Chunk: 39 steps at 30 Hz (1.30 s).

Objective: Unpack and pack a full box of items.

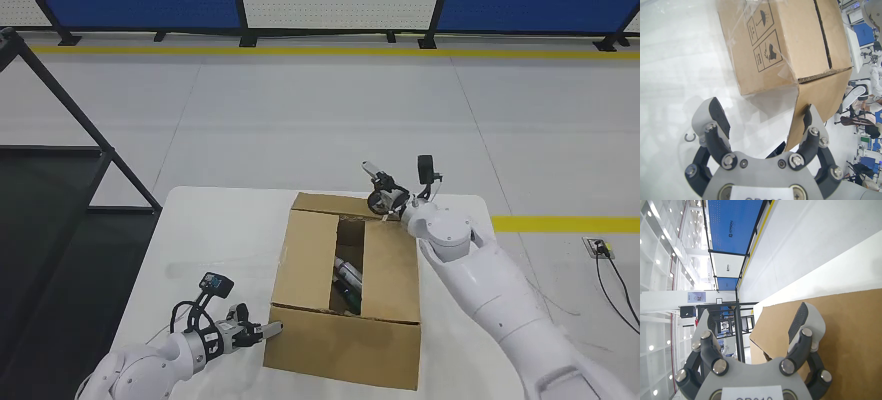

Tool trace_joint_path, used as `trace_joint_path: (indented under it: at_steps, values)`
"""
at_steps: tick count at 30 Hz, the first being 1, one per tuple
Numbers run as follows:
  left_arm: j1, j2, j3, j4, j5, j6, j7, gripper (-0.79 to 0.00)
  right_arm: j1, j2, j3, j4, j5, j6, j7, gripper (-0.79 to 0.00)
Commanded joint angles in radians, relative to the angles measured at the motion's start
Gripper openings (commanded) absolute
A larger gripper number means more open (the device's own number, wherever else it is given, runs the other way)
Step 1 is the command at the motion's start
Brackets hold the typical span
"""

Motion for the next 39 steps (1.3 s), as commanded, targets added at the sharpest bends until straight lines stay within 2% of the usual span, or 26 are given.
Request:
trace_joint_path:
  at_steps: [1, 23, 30, 39]
  values:
    - [0.0, 0.0, 0.0, 0.0, 0.0, 0.0, 0.0, 0.0, 0.006, -0.007, -0.005, 0.014, -0.012, 0.002, 0.016, 0.0]
    - [0.003, 0.0, 0.001, 0.001, 0.004, 0.001, 0.01, 0.0, 0.034, -0.056, 0.021, 0.12, -0.066, -0.007, 0.067, 0.0]
    - [0.008, 0.001, 0.036, 0.007, 0.112, 0.02, 0.071, 0.0, 0.036, -0.064, 0.039, 0.134, -0.079, -0.015, 0.072, 0.0]
    - [-0.005, 0.001, 0.067, 0.024, 0.17, 0.05, 0.106, 0.0, 0.041, -0.073, 0.06, 0.155, -0.099, -0.014, 0.081, 0.0]
